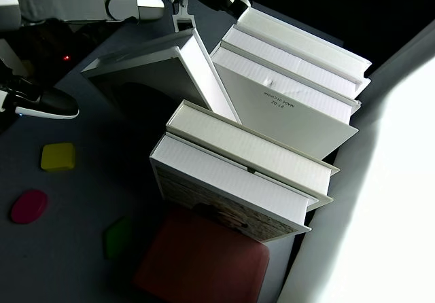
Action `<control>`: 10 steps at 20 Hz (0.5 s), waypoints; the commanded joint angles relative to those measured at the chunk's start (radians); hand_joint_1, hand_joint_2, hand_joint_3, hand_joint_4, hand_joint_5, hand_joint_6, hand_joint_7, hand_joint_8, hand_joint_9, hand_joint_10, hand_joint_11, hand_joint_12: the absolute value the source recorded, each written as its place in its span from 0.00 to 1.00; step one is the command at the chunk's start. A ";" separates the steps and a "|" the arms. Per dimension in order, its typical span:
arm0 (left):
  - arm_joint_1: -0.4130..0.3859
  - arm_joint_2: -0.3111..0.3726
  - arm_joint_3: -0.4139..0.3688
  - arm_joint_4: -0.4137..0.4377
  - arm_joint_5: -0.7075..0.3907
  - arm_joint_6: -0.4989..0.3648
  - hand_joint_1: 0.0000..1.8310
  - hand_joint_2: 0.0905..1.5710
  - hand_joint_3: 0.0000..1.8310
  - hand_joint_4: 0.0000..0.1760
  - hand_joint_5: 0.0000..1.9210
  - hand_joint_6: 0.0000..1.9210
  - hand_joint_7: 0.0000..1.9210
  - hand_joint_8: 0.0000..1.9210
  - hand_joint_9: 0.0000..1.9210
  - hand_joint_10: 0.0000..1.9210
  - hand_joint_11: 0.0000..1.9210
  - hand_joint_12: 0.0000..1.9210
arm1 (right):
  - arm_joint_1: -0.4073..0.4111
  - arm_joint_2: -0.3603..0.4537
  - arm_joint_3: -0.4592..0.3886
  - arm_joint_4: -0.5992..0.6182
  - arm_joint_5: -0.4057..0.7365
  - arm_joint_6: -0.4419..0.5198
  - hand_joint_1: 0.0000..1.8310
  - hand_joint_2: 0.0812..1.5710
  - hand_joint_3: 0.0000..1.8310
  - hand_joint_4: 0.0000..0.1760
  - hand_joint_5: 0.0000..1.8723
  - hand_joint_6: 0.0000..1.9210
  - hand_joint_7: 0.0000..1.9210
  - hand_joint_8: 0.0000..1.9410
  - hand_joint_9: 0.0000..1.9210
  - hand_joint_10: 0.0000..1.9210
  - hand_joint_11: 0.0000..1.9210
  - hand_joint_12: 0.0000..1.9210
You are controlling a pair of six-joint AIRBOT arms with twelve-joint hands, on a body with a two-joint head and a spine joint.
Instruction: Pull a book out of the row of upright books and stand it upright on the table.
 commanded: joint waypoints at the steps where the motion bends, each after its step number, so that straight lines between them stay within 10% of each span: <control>1: -0.008 -0.003 0.007 -0.018 -0.111 -0.011 0.14 0.86 0.00 0.64 0.08 0.00 0.00 0.00 0.00 0.00 0.00 0.00 | 0.023 -0.008 -0.007 -0.024 -0.016 0.033 0.68 0.63 0.00 0.31 0.00 0.00 0.00 0.00 0.00 0.00 0.00 0.00; 3: -0.008 -0.004 0.008 -0.018 -0.111 -0.013 0.13 0.86 0.00 0.81 0.07 0.00 0.00 0.00 0.00 0.00 0.00 0.00 | 0.023 -0.035 -0.007 -0.119 -0.016 0.081 0.68 0.63 0.00 0.29 0.00 0.00 0.00 0.00 0.00 0.00 0.00 0.00; 6: -0.008 -0.006 0.010 -0.018 -0.110 -0.015 0.13 0.86 0.00 0.72 0.07 0.00 0.00 0.00 0.00 0.00 0.00 0.00 | 0.022 -0.072 -0.006 -0.299 -0.011 0.188 0.64 0.62 0.00 0.01 0.02 0.00 0.00 0.00 0.00 0.00 0.01 0.08; 8: -0.008 -0.007 0.010 -0.018 -0.111 -0.016 0.12 0.86 0.00 0.72 0.06 0.00 0.00 0.00 0.00 0.00 0.00 0.00 | 0.015 -0.100 0.010 -0.385 -0.012 0.257 0.62 0.62 0.00 0.12 0.01 0.00 0.00 0.00 0.00 0.00 0.00 0.05; 10: -0.008 -0.008 0.010 -0.018 -0.112 -0.016 0.13 0.86 0.00 0.67 0.08 0.01 0.00 0.00 0.00 0.00 0.00 0.00 | -0.003 -0.142 0.047 -0.464 -0.013 0.335 0.67 0.65 0.00 0.04 0.11 0.02 0.08 0.01 0.07 0.03 0.00 0.51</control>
